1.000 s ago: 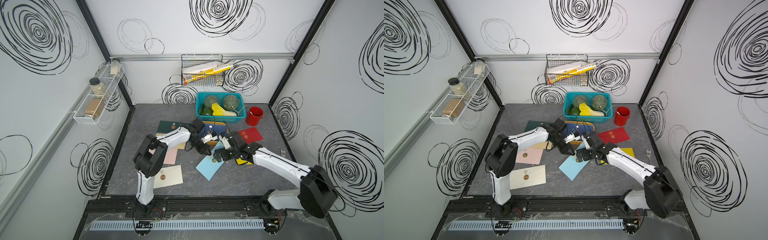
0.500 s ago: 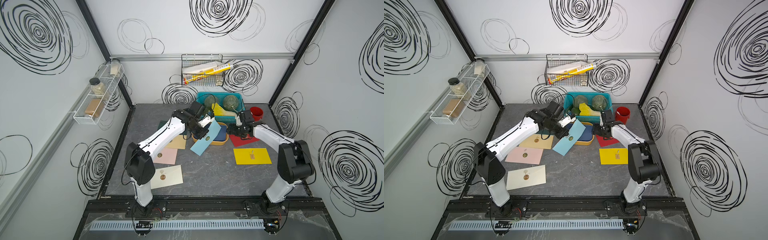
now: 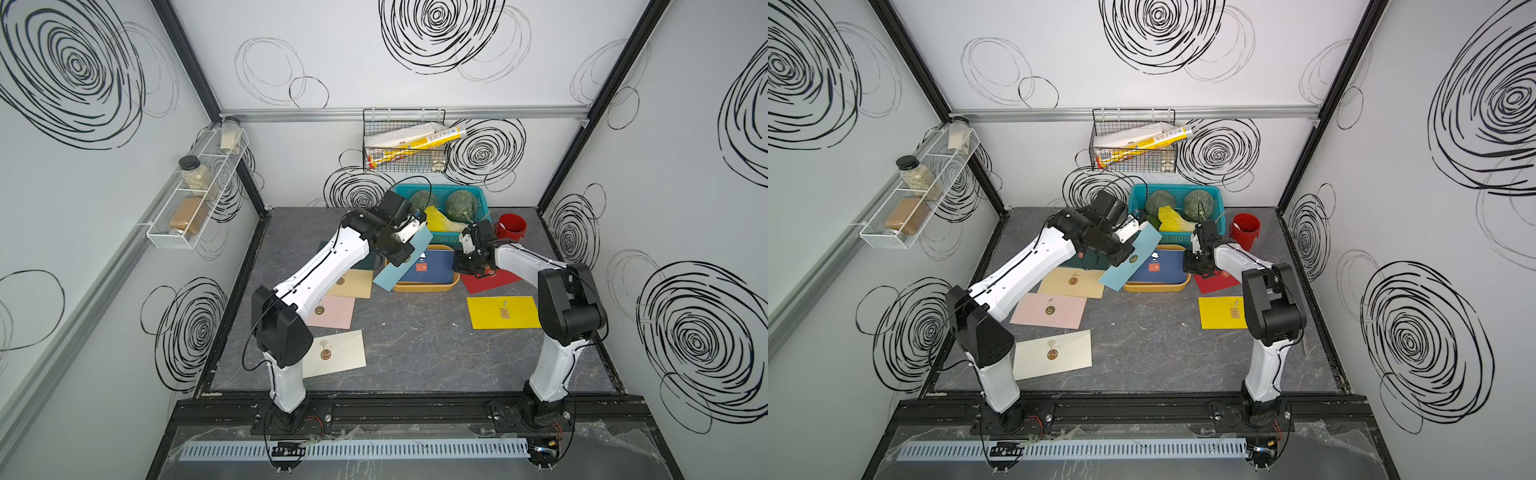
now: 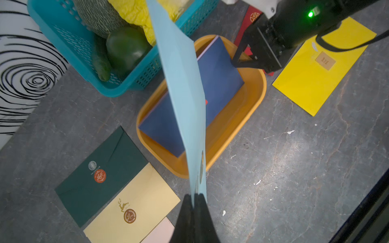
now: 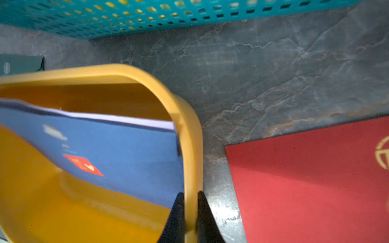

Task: Put the sealed envelopes into the storage box
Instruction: Move the storage box to the center of the board, then place the envelope in the storage box.

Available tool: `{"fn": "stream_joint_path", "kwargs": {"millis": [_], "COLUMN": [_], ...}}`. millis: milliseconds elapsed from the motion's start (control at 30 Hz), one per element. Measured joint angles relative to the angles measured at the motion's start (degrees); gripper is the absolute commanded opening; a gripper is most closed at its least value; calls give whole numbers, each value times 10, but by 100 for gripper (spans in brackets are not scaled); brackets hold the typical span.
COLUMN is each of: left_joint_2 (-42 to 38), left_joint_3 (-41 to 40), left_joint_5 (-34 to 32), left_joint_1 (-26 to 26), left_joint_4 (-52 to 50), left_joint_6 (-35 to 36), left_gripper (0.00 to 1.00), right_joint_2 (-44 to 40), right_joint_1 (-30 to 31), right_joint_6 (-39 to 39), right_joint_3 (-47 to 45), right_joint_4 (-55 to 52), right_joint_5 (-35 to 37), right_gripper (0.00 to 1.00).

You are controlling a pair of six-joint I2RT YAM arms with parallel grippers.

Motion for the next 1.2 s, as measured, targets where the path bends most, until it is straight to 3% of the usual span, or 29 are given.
{"fn": "stream_joint_path", "kwargs": {"millis": [500,633,800,900,1033,1200], "left_joint_2": [73,90,119,125,141,182], "left_joint_3": [68,77,76,64,61,60], "left_joint_5": [1,15,29,32,33,15], "left_joint_1": [-35,-35,-35,-35,-35,-38], "left_joint_4": [-44,-49,-58,-59,-58,-46], "left_joint_6": [178,199,210,214,214,216], "left_gripper": [10,11,15,17,17,13], "right_joint_2": [-44,-44,-40,-37,-41,-71], "right_joint_1": [12,12,12,12,4,-17], "right_joint_6": [-80,-94,-98,-100,-83,-56], "right_joint_3": [-60,-43,-3,18,28,39], "right_joint_4": [-14,-28,-36,-40,-47,-79], "right_joint_5": [-23,-23,-19,-10,15,107], "right_gripper": [15,23,46,54,61,66]}}
